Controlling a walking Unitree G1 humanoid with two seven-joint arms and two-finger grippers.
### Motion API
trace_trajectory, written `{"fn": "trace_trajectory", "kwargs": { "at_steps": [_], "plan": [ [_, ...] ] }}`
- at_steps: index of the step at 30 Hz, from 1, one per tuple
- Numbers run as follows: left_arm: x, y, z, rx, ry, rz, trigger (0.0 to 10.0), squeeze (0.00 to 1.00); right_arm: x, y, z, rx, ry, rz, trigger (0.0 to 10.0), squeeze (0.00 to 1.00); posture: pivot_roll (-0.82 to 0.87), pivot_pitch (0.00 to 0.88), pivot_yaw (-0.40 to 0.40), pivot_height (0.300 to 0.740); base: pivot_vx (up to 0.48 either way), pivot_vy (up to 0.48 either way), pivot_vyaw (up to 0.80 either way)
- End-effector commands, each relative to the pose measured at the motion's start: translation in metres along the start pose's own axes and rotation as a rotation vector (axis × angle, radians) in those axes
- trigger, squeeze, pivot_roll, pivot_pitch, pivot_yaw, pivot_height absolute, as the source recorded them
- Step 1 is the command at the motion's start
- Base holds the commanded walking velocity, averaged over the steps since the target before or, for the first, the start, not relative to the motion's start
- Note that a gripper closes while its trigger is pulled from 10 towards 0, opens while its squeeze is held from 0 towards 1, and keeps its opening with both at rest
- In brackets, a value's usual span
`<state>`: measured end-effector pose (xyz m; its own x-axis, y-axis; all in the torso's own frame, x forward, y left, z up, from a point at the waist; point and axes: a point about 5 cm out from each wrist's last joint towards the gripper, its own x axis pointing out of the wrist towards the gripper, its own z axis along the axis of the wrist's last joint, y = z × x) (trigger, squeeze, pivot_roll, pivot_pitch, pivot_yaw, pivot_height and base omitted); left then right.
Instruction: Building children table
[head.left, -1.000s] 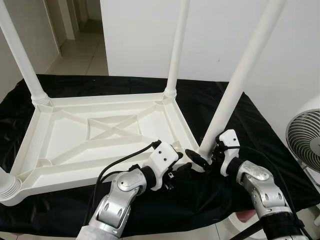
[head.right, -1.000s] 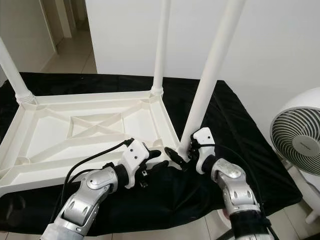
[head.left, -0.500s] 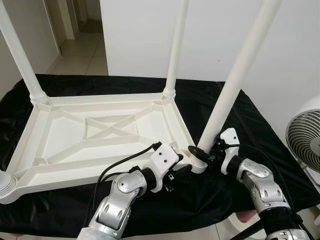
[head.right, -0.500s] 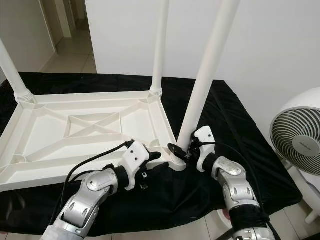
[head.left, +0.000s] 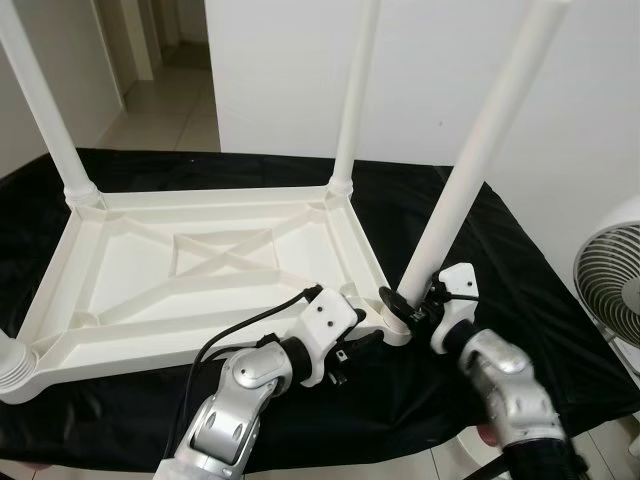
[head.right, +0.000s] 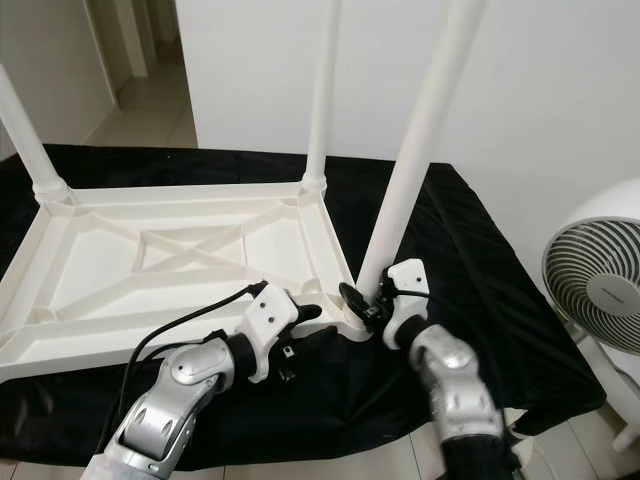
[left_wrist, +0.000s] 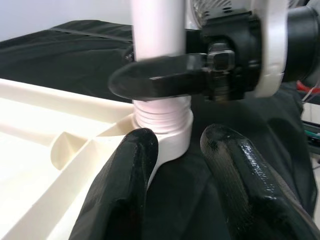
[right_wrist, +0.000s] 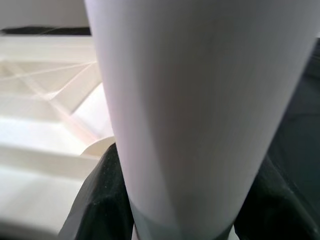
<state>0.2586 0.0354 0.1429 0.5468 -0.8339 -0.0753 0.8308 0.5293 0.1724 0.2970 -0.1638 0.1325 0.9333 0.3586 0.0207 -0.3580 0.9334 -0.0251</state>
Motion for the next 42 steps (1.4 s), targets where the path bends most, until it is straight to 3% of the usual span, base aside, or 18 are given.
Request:
{"fn": "trace_trajectory", "kwargs": {
  "at_steps": [1, 6, 7, 12, 13, 14, 15, 21, 26, 28, 29, 33, 36, 42],
  "plan": [
    [0.001, 0.001, 0.000, -0.003, 0.003, 0.053, 10.0, 0.00, -0.005, -0.006, -0.006, 0.020, 0.031, -0.151, 10.0, 0.00, 0.04, 0.014, -0.056, 0.740, 0.000, 0.000, 0.00],
    [0.001, 0.000, 0.000, -0.004, 0.002, 0.051, 10.0, 0.00, -0.012, -0.002, -0.011, 0.026, 0.037, -0.335, 10.0, 0.00, 0.04, 0.012, -0.060, 0.740, 0.000, 0.000, 0.00],
    [0.002, -0.001, 0.000, -0.004, 0.000, 0.051, 10.0, 0.00, -0.014, 0.008, -0.012, 0.064, 0.031, -0.423, 10.0, 0.00, 0.04, 0.010, -0.067, 0.740, 0.000, 0.000, 0.00],
    [0.001, -0.001, 0.001, -0.008, -0.002, 0.056, 10.0, 0.00, -0.015, 0.023, -0.008, 0.086, 0.025, -0.445, 10.0, 0.00, 0.04, 0.007, -0.065, 0.740, 0.000, 0.000, 0.00],
    [0.001, -0.001, 0.001, -0.009, -0.002, 0.057, 10.0, 0.00, -0.015, 0.023, -0.007, 0.089, 0.021, -0.446, 10.0, 0.78, 0.04, 0.007, -0.065, 0.740, 0.000, 0.000, 0.00],
    [0.001, -0.001, 0.001, -0.009, -0.002, 0.057, 10.0, 0.00, -0.015, 0.023, -0.007, 0.089, 0.021, -0.446, 10.0, 0.78, 0.04, 0.007, -0.065, 0.740, 0.000, 0.000, 0.00],
    [0.001, -0.001, 0.001, -0.010, -0.001, 0.055, 10.0, 0.00, -0.015, 0.022, -0.004, 0.100, 0.012, -0.451, 10.0, 1.00, 0.04, 0.005, -0.065, 0.740, 0.000, 0.000, 0.00],
    [0.002, -0.001, 0.001, -0.007, -0.001, 0.048, 10.0, 0.00, -0.011, 0.019, 0.003, 0.111, -0.018, -0.379, 10.0, 1.00, 0.03, 0.001, -0.061, 0.740, 0.000, 0.000, 0.00],
    [0.004, -0.001, 0.001, -0.006, -0.004, 0.038, 10.0, 0.00, -0.006, 0.007, 0.013, 0.051, -0.024, -0.173, 10.0, 1.00, 0.02, 0.000, -0.058, 0.740, 0.000, 0.000, 0.00],
    [0.004, -0.002, 0.002, -0.006, -0.005, 0.032, 10.0, 0.00, -0.005, 0.000, 0.016, -0.020, -0.013, -0.061, 10.0, 1.00, 0.01, 0.002, -0.053, 0.740, 0.000, 0.000, 0.00],
    [0.005, -0.002, 0.002, -0.006, -0.005, 0.031, 10.0, 0.00, -0.005, -0.004, 0.017, -0.030, -0.009, 0.004, 10.0, 0.00, 0.01, 0.003, -0.052, 0.740, 0.000, 0.000, 0.00],
    [0.005, 0.000, 0.002, -0.005, -0.005, 0.031, 10.0, 0.00, -0.004, -0.009, 0.019, -0.028, 0.000, 0.124, 10.0, 0.00, 0.01, 0.005, -0.050, 0.740, 0.000, 0.000, 0.00],
    [0.005, 0.001, 0.003, -0.006, -0.007, 0.035, 10.0, 0.00, -0.004, -0.014, 0.017, -0.066, 0.019, 0.308, 10.0, 0.00, 0.01, 0.008, -0.044, 0.740, 0.000, 0.000, 0.00],
    [0.005, 0.001, 0.003, -0.007, -0.008, 0.037, 10.0, 0.00, 0.006, -0.016, 0.014, -0.090, 0.034, 0.383, 10.0, 0.00, 0.01, 0.012, -0.040, 0.740, 0.000, 0.000, 0.00]
  ]
}}
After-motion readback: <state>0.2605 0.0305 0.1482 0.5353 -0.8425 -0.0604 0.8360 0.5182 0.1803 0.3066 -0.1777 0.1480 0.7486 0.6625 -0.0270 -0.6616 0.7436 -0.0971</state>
